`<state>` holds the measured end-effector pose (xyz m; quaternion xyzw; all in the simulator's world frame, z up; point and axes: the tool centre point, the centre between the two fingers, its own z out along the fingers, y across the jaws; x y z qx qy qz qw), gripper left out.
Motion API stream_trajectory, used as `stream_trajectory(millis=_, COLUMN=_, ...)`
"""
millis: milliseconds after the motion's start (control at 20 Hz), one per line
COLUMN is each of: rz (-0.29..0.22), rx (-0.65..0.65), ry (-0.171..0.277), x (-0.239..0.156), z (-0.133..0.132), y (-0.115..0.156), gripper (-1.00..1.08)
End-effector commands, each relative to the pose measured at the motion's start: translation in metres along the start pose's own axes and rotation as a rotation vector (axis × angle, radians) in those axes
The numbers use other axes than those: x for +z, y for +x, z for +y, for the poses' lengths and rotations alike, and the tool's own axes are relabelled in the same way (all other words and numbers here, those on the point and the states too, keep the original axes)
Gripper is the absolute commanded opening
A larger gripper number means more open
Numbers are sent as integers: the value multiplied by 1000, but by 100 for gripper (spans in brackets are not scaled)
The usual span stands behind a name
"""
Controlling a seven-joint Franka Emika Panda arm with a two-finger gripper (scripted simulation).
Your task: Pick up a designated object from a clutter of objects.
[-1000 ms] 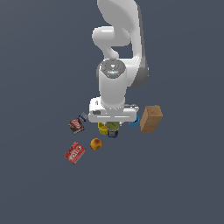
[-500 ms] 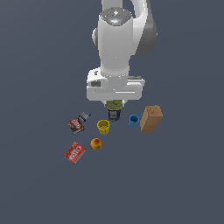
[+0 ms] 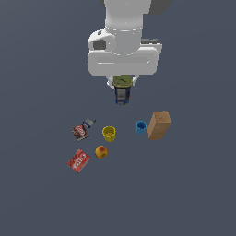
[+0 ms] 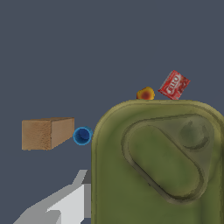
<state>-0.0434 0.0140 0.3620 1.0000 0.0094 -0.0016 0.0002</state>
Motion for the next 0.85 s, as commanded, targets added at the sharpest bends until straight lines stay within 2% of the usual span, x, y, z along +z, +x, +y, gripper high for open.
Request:
stream_trajectory(millis=0, rz=3, rx=0, ry=0, x=-24, z=-1, y=-6, gripper=-100)
stream_trajectory(millis=400, rz=3, rx=0, ry=0, x=-72, z=-5, y=-17, gripper=-100)
stream_trajectory(millis=800, rz=3, rx=0, ry=0, x=-87, z=-6, y=-18, gripper=-100)
